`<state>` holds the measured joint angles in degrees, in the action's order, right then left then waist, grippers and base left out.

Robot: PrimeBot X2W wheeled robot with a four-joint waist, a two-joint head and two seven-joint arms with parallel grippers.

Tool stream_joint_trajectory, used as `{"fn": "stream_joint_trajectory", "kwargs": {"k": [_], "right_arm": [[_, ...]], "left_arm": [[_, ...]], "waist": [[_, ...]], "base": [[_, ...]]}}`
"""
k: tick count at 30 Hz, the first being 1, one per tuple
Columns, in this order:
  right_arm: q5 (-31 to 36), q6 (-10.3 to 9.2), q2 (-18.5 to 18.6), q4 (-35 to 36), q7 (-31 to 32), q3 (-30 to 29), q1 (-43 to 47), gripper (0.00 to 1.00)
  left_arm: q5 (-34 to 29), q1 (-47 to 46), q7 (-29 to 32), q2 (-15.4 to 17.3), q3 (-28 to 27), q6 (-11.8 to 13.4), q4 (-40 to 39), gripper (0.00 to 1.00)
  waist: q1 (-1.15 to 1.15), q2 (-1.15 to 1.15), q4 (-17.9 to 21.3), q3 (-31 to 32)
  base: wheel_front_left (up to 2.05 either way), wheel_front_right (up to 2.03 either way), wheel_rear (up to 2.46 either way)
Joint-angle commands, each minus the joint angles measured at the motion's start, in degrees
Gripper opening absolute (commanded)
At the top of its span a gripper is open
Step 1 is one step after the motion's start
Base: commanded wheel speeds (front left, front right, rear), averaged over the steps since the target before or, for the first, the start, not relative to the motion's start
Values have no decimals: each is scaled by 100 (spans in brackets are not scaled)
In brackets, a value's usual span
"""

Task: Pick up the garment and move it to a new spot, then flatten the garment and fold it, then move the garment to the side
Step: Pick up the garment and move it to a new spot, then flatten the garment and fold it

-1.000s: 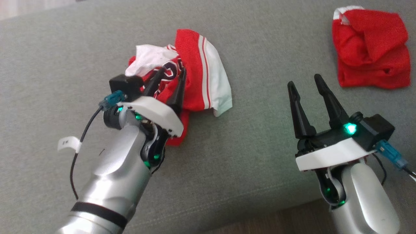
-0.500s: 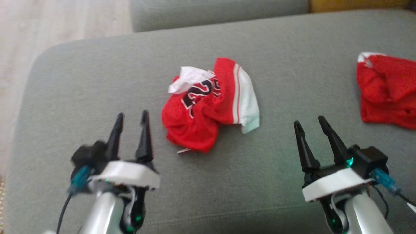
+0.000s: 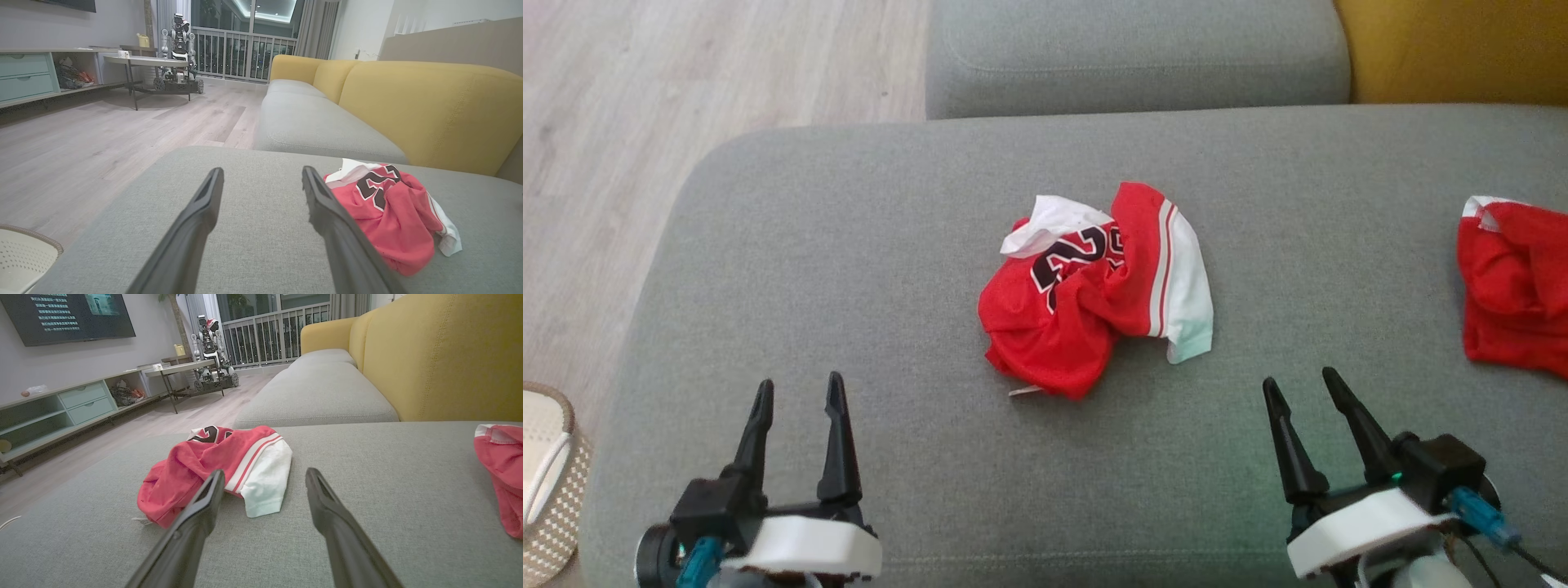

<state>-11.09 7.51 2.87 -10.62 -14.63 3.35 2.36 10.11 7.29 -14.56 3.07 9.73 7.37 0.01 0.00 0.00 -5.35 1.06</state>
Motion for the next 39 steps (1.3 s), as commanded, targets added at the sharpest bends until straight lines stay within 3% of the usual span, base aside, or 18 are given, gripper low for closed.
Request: {"fn": "stream_joint_trajectory", "kwargs": {"k": [1, 29, 35, 36, 39], "right_arm": [[16, -2, 0, 188, -37, 142, -103, 100], [144, -2, 0, 296, -37, 169, -77, 100], [171, -2, 0, 321, -37, 230, -174, 100], [200, -2, 0, 344, -37, 229, -240, 100], [260, -2, 0, 379, -37, 240, -373, 100]], "left_arm": [[-38, -167, -43, -9, -250, -15, -283, 100], [-303, -93, -43, -19, -92, -122, -189, 100], [380, -557, -43, -19, 95, -709, 114, 100], [557, -927, -43, -19, 142, -996, 352, 100], [848, -1675, 126, -12, 275, -1283, 823, 100]], "waist": [[0, 0, -19, 48], [0, 0, 56, 35], [0, 0, 144, -184], [0, 0, 159, -324], [0, 0, 176, -570]], "base": [[0, 0, 0], [0, 0, 0], [0, 0, 0], [0, 0, 0], [0, 0, 0]]}}
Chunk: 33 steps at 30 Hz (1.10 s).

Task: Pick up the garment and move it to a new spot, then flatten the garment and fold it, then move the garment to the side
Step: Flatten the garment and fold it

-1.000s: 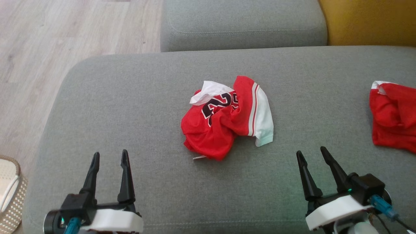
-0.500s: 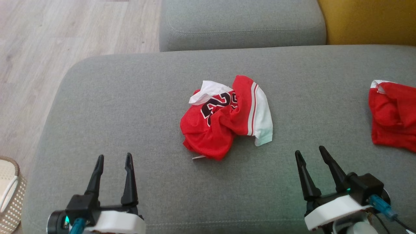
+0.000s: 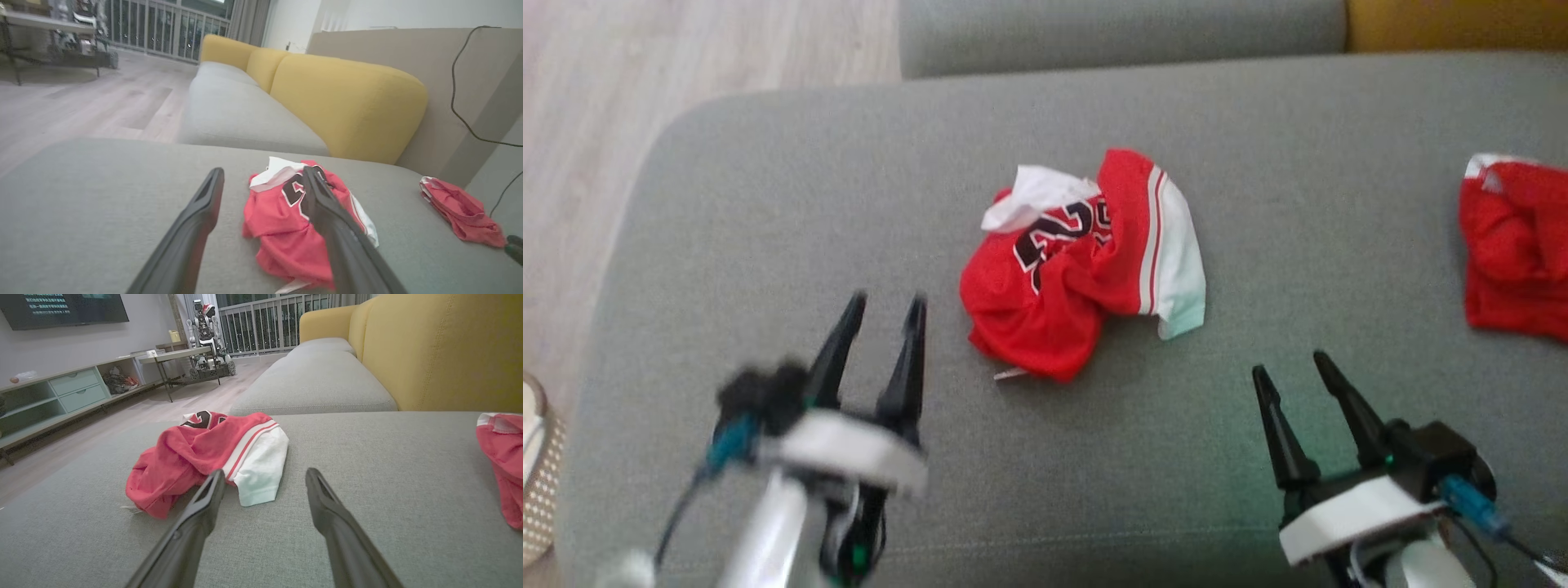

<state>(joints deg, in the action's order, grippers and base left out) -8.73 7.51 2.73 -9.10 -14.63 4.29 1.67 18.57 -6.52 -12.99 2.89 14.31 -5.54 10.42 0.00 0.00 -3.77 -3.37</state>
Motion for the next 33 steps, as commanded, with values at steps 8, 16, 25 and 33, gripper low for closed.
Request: {"fn": "stream_joint_trajectory", "kwargs": {"k": [8, 16, 25, 33], "right_arm": [[89, -2, 15, 349, -37, 235, -716, 100], [-56, -2, 15, 363, -37, 370, -1049, 100], [-115, -2, 15, 463, -37, 393, -1234, 100], [-207, -2, 15, 546, -37, 429, -1363, 100]], "left_arm": [[1147, -2738, 1356, 751, 820, -190, 681, 100], [2789, -4324, 2126, 1930, 2250, -193, 1676, 100], [3864, -5189, 2105, 2376, 3074, -194, 2420, 100], [4327, -5567, 2147, 2577, 3625, -194, 2636, 100]], "waist": [[0, 0, 142, -805], [0, 0, 579, -1361], [0, 0, 990, -1810], [0, 0, 1160, -2119]], "base": [[0, 0, 0], [0, 0, 0], [0, 0, 0], [0, 0, 0]]}}
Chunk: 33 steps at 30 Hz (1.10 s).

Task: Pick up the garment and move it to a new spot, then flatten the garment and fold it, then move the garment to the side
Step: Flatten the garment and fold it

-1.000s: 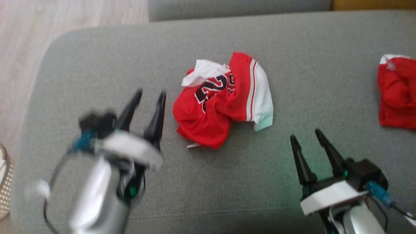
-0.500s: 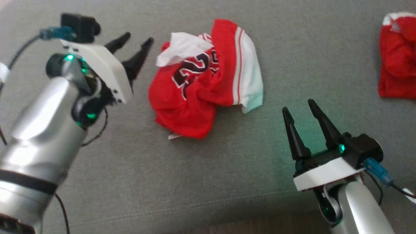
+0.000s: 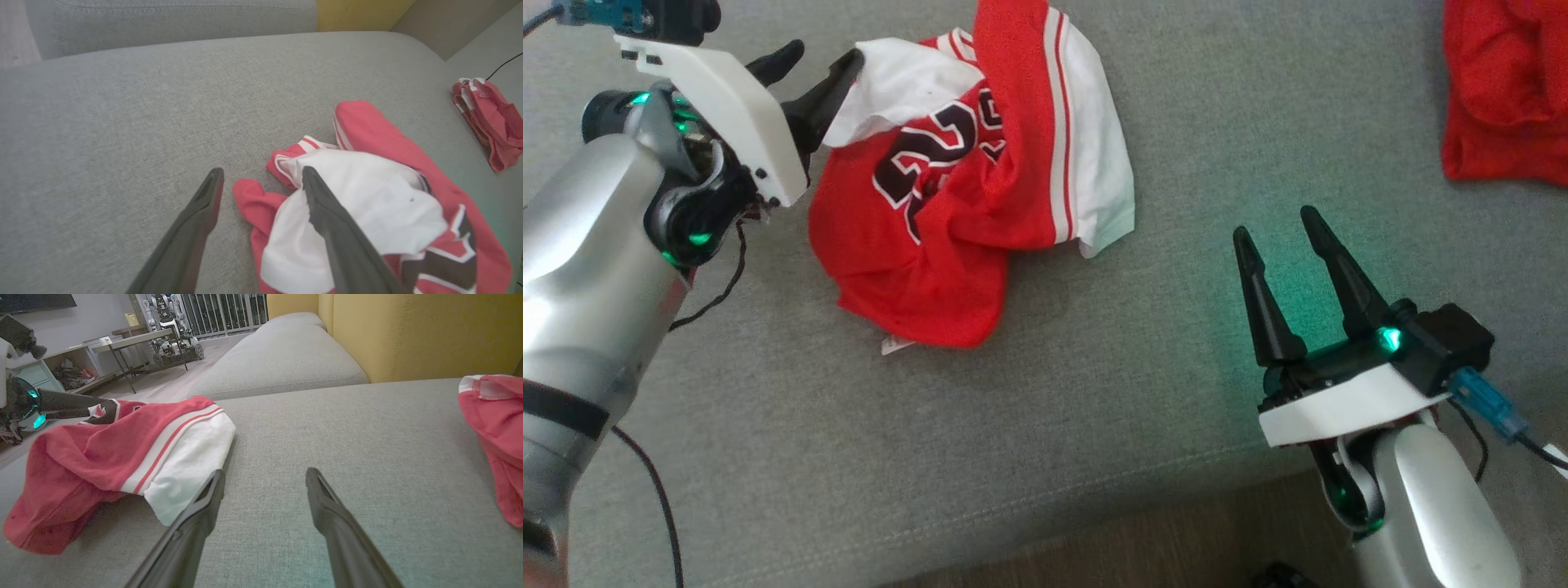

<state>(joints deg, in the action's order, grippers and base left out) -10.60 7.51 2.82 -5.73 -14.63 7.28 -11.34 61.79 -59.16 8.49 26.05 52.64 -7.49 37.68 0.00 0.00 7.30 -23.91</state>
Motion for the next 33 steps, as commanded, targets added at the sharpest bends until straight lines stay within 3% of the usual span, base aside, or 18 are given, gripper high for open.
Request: {"fn": "stream_joint_trajectory", "kwargs": {"k": [1, 11, 12, 14, 18, 23, 27, 33], "right_arm": [[-29, -2, 6, 216, -37, 136, -84, 100], [-88, -2, 6, 248, -37, 99, -241, 100], [-96, -2, 6, 242, -37, 96, -255, 100], [-124, -2, 6, 228, -37, 84, -279, 100], [-208, -2, 6, 188, -37, 100, -309, 100], [-293, -2, 6, 147, -37, 144, -275, 100], [-343, -2, 6, 104, -37, 158, -194, 100], [-426, -2, 6, 56, -37, 164, -40, 100]], "left_arm": [[89, -341, 1, 273, -151, 0, -89, 100], [994, -545, 225, 385, 466, 0, -492, 100], [1119, -553, 258, 403, 516, 0, -613, 78], [1285, -592, 243, 465, 618, 0, -860, 0], [1224, -751, -61, 670, 900, 0, -1183, 0], [947, -1083, -1144, 753, 1014, 0, -1153, 0], [872, -1434, -1834, 592, 975, 0, -959, 0], [758, -2074, -2202, 153, 828, 0, -710, 0]], "waist": [[0, 0, 67, -104], [0, 0, 123, -361], [0, 0, 127, -372], [0, 0, 132, -375], [0, 0, 169, -297], [0, 0, 247, -27], [0, 0, 295, 282], [0, 0, 328, 772]], "base": [[0, 0, 0], [0, 0, 0], [0, 0, 0], [0, 0, 0], [0, 0, 0], [0, 0, 0], [0, 0, 0], [0, 0, 0]]}}
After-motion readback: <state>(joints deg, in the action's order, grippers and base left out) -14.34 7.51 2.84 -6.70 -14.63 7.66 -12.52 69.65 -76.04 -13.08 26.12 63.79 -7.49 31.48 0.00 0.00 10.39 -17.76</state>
